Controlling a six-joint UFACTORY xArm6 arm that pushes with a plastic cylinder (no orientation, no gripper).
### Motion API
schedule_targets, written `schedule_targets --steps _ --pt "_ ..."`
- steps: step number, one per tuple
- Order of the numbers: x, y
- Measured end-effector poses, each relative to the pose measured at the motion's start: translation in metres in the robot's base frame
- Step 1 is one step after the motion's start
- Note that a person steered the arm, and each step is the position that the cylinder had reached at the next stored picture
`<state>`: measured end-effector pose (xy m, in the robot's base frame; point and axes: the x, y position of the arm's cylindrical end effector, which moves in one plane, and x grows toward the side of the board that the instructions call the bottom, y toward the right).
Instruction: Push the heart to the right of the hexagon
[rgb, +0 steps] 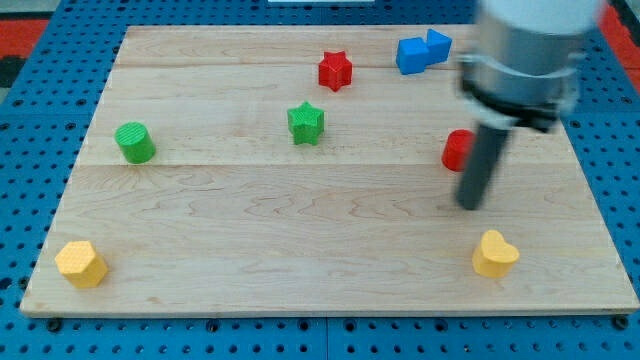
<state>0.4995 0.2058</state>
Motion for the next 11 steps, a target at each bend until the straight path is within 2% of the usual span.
schedule_targets --steps 1,2,3,4,5,6,7,9,10,11 --pt "0.04 0.068" --pt "0.058 -0.024" --pt "0.075 -0.178" --pt "0.067 -0.138" --pt "0.089 -0.058" --pt "0.117 -0.05" --pt "0.119 -0.154" --pt "0.103 -0.275" --pt "0.098 -0.361" --pt "0.093 -0.401"
